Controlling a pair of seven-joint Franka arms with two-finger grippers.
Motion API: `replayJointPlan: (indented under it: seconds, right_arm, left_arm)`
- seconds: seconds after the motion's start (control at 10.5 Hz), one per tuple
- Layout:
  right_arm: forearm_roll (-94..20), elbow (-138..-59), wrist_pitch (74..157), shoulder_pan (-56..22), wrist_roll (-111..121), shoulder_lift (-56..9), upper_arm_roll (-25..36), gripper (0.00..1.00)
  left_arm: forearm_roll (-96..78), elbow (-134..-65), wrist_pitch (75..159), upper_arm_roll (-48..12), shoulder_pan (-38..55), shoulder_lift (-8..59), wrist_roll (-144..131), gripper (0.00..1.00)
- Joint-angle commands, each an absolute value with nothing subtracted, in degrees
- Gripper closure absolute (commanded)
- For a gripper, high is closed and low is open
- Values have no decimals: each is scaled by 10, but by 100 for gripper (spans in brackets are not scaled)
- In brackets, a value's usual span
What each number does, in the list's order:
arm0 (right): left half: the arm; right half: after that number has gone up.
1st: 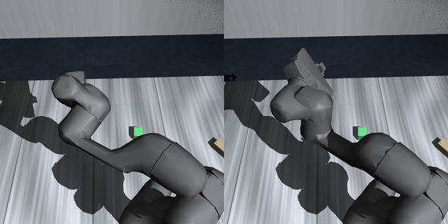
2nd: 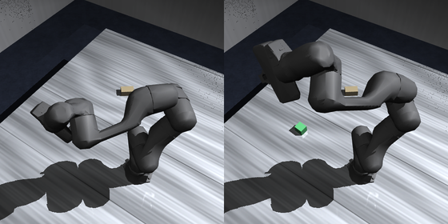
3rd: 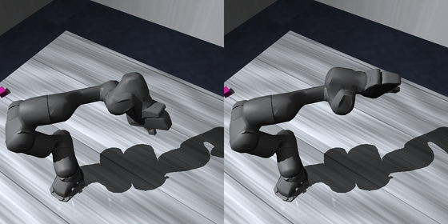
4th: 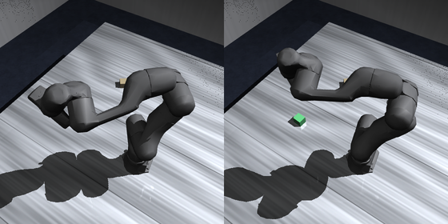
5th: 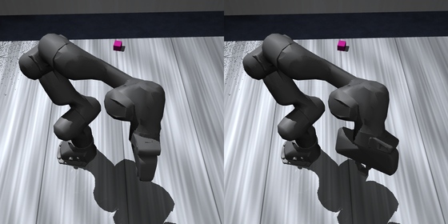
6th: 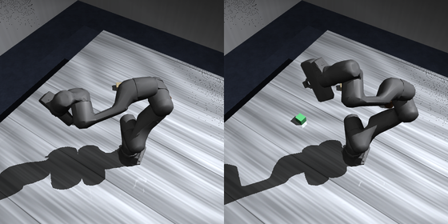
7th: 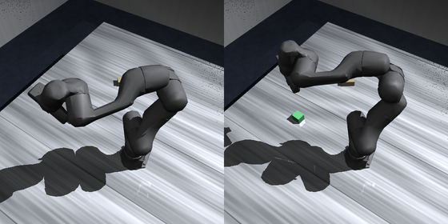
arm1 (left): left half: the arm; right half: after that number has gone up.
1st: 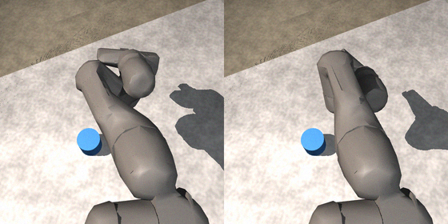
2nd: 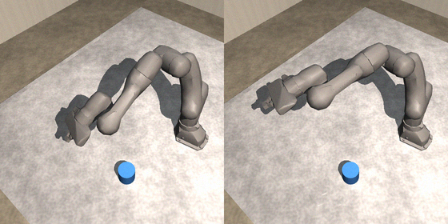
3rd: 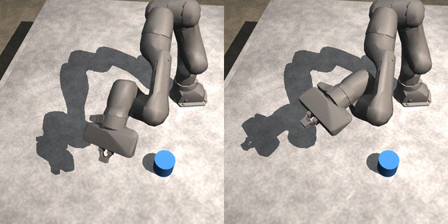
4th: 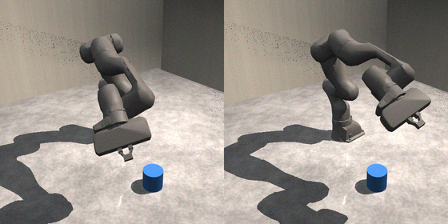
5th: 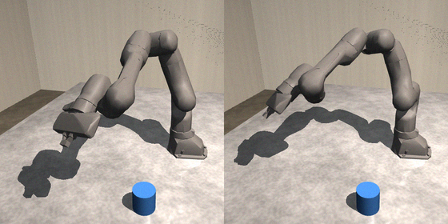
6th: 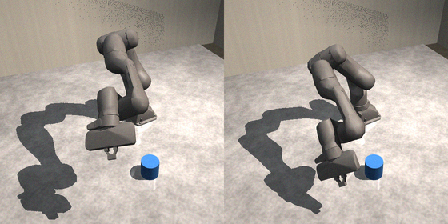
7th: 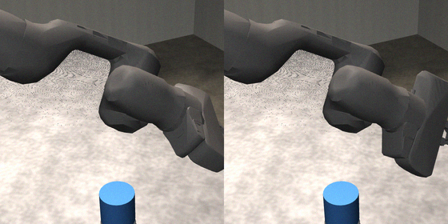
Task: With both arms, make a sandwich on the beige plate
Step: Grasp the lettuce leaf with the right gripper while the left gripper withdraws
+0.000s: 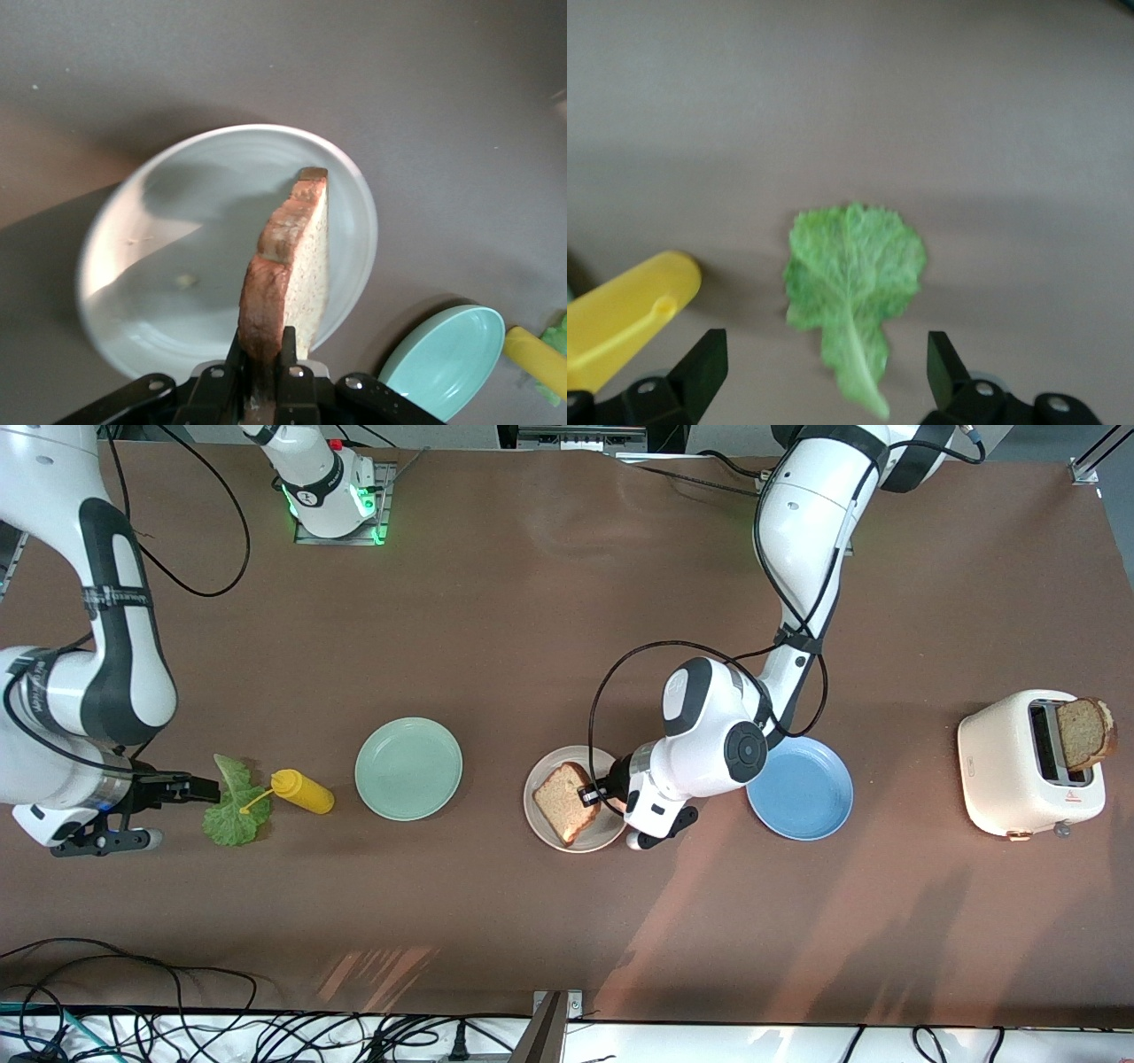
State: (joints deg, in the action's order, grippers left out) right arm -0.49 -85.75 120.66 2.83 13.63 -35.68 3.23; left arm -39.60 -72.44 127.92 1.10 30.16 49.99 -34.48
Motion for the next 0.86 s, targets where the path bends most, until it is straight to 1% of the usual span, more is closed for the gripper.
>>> replayJointPlan:
  seconds: [0.0, 0.1, 0.29, 0.38, 0.48, 0.57, 0.67, 0.76]
  right_arm:
    - [-8, -865, 1271, 38, 163, -389, 29, 0]
    - [-15, -874, 1290, 41, 177, -400, 29, 0]
    - [-44, -898, 1321, 44, 199, -411, 29, 0]
    - [-52, -921, 1338, 45, 201, -409, 29, 0]
    - [-54, -948, 1359, 50, 211, -404, 28, 0]
    - [-54, -978, 1393, 53, 229, -396, 29, 0]
    - [-55, -1006, 1425, 54, 237, -391, 28, 0]
    - [-55, -1022, 1442, 54, 239, -387, 29, 0]
  left_arm:
    - [-414, -735, 1276, 18, 303, 497, -336, 32]
    - [-411, -738, 1267, 18, 295, 496, -336, 26]
    - [-410, -738, 1235, 21, 280, 493, -334, 24]
    - [-396, -737, 1217, 21, 267, 490, -333, 24]
    - [-369, -733, 1196, 19, 255, 489, -333, 20]
    - [-358, -732, 1181, 20, 244, 481, -332, 17]
    - [-347, -732, 1167, 20, 227, 471, -332, 17]
    - [-329, -731, 1147, 21, 211, 458, -332, 10]
